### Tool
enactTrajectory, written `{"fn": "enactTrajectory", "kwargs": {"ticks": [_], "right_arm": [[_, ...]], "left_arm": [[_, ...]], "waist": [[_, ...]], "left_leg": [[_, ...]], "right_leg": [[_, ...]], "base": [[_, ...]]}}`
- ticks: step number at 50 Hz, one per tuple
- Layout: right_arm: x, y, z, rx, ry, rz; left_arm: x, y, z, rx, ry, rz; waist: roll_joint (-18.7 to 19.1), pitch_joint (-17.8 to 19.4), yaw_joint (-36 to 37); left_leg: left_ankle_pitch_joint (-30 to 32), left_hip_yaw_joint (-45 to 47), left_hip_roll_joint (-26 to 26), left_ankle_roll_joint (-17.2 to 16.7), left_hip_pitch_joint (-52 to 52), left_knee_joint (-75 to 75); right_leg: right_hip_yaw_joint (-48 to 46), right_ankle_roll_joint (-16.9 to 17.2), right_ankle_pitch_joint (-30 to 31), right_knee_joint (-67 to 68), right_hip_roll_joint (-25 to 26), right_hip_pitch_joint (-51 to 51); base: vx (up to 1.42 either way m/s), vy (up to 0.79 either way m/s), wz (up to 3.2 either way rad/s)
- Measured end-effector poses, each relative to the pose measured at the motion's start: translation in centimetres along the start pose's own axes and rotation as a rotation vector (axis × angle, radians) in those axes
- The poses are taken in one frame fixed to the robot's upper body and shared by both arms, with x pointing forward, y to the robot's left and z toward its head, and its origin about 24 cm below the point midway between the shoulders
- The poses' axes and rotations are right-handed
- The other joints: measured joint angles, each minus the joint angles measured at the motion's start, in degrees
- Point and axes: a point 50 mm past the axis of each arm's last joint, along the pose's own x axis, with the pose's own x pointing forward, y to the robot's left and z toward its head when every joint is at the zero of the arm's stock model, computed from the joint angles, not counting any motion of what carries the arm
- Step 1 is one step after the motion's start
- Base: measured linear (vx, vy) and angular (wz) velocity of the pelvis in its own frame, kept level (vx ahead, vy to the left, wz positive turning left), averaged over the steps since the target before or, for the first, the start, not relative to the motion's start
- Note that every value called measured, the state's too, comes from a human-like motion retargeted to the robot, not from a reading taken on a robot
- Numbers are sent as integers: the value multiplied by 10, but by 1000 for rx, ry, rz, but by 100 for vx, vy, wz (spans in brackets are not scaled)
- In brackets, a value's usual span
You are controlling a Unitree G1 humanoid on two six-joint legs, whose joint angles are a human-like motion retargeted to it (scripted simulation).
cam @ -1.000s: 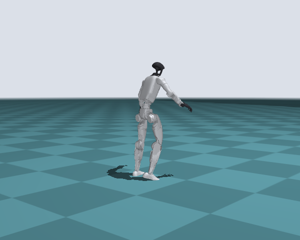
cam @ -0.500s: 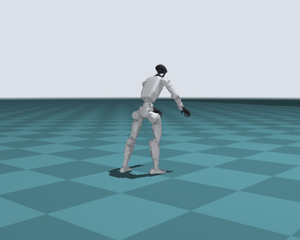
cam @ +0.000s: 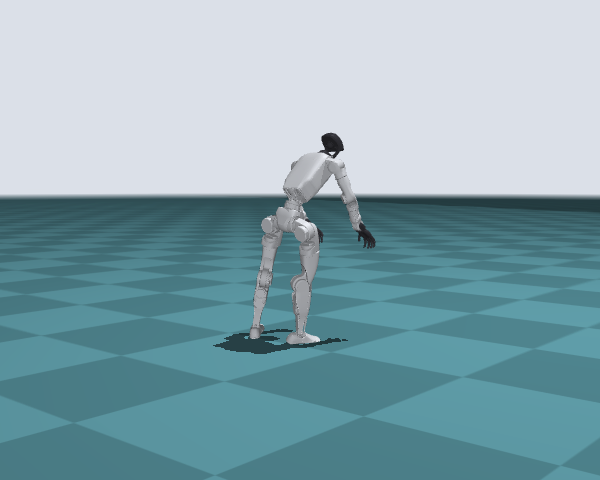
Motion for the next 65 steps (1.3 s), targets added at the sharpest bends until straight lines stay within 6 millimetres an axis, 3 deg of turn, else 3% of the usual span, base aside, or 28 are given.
{"fn": "enactTrajectory", "kwargs": {"ticks": [4, 5, 7, 10, 13, 16, 18, 20, 21, 24, 27, 30, 32, 34, 40, 43, 45, 48, 51, 54, 55, 57, 59, 62, 65], "right_arm": [[-3, 7, 3, 217, 74, -12], [-4, 8, 4, 259, 88, -15], [-5, 12, 6, 328, 113, -21], [-9, 20, 8, 416, 147, -5], [-12, 29, 15, 488, 161, 43], [-16, 39, 29, 560, 160, 99], [-18, 44, 38, 610, 160, 131], [-23, 51, 41, 684, 156, 148], [-23, 52, 42, 688, 172, 154], [-25, 55, 39, 720, 202, 161], [-28, 58, 33, 729, 220, 155], [-29, 57, 30, 702, 213, 135], [-28, 54, 28, 649, 190, 120], [-27, 50, 24, 569, 159, 107], [-26, 44, -2, 296, 125, 93], [-31, 50, -20, 241, 171, 128], [-35, 56, -31, 246, 210, 149], [-42, 64, -38, 285, 255, 174], [-46, 68, -37, 311, 256, 174], [-44, 66, -29, 324, 222, 141], [-43, 64, -26, 327, 209, 128], [-40, 60, -22, 324, 190, 110], [-36, 55, -20, 310, 182, 97], [-29, 45, -21, 271, 177, 76], [-22, 34, -23, 218, 174, 52]], "left_arm": [[-9, 3, 103, 228, -622, -69], [-13, 9, 121, 277, -738, -71], [-7, 33, 138, 347, -814, -15], [22, 84, 138, 447, -693, 107], [52, 145, 118, 583, -447, 261], [62, 199, 97, 709, -223, 387], [62, 220, 96, 736, -152, 444], [64, 214, 106, 781, -192, 433], [64, 204, 124, 726, -273, 457], [55, 150, 177, 636, -566, 395], [26, 93, 221, 615, -889, 285], [0, 72, 233, 623, -1098, 265], [-2, 81, 218, 653, -1102, 271], [7, 99, 191, 715, -1010, 257], [42, 184, 88, 799, -432, 312], [49, 201, 76, 747, -290, 350], [51, 194, 96, 749, -365, 359], [38, 157, 156, 704, -678, 331], [-3, 113, 215, 574, -1056, 279], [-48, 82, 239, 452, -1344, 266], [-57, 75, 238, 417, -1392, 268], [-55, 66, 218, 353, -1326, 262], [-40, 62, 181, 286, -1131, 242], [-16, 62, 102, 188, -724, 233], [-8, 61, 13, 77, -266, 241]], "waist": [[9, 0, -24], [9, 0, -28], [11, 0, -33], [10, 0, -38], [6, 0, -50], [-3, 0, -71], [-7, 0, -86], [-9, 0, -109], [-4, 0, -108], [7, 0, -114], [18, 0, -119], [25, 0, -123], [28, 0, -126], [33, 0, -130], [57, 0, -136], [70, 0, -134], [78, 0, -130], [82, -2, -120], [79, -2, -106], [71, 0, -90], [69, 0, -85], [64, 0, -74], [62, 0, -63], [63, 0, -50], [67, 0, -43]], "left_leg": [[27, -50, -9, 0, -45, 0], [33, -59, -11, 0, -51, 0], [43, -61, -13, 0, -57, 0], [49, -43, -15, 0, -61, 0], [51, -22, -18, 0, -64, 0], [51, -7, -21, 0, -65, 0], [50, 1, -22, 0, -64, 0], [24, 10, -14, 0, -85, 55], [37, 9, -19, 0, -68, 22], [42, 14, -23, 0, -48, 0], [36, 23, -25, 0, -34, 0], [30, 36, -30, 0, -18, 0], [26, 44, -35, 0, -11, 0], [24, 50, -41, 0, -5, 0], [20, 46, -56, 0, 0, 0], [20, 34, -58, 0, 4, 0], [21, 25, -56, 0, 8, 0], [23, 15, -49, 0, 15, 0], [25, 8, -37, 0, 22, 0], [27, 4, -26, 0, 28, 0], [28, 4, -22, 0, 29, 0], [32, 5, -19, 0, 31, 0], [36, 8, -18, 0, 33, 0], [42, 11, -21, 0, 35, 0], [48, 13, -26, 0, 35, 0]], "right_leg": [[-1, 0, 5, 3, -6, -21], [1, 0, 7, 3, -7, -25], [7, 0, 11, 0, -7, -31], [18, 0, 19, -8, -4, -40], [29, 0, 33, -20, 0, -47], [39, 0, 45, -31, 4, -51], [45, 0, 50, -35, 6, -52], [37, 0, 24, 12, -13, -70], [46, 0, 38, -15, -2, -57], [59, 0, 44, -32, 4, -44], [68, 0, 38, -27, -1, -36], [80, 0, 32, -24, -7, -27], [87, 0, 30, -24, -12, -23], [92, 0, 28, -24, -17, -20], [92, 0, 13, -11, -37, -17], [82, 0, 1, 3, -46, -12], [74, 0, -8, 11, -49, -7], [60, 0, -19, 19, -48, 4], [49, 0, -27, 24, -40, 14], [42, 0, -34, 30, -32, 19], [40, 0, -35, 32, -29, 20], [39, 0, -37, 36, -27, 21], [39, 0, -39, 39, -28, 21], [40, 0, -39, 41, -32, 22], [41, 0, -39, 40, -38, 24]], "base": [[-2, 17, 14], [-1, 13, -12], [-2, 10, -25], [-5, 7, -38], [-9, 7, -43], [-7, 7, -40], [-1, 9, -27], [2, 12, -9], [13, 7, -36], [18, 8, -39], [17, 12, -31], [16, 12, -34], [12, 11, -30], [9, 10, -19], [9, 6, 11], [13, 0, 38], [14, -5, 42], [15, -10, 37], [14, -14, 22], [10, -14, 8], [8, -11, 1], [8, -8, -2], [8, -3, -4], [7, 0, -2], [4, 1, 2]]}}
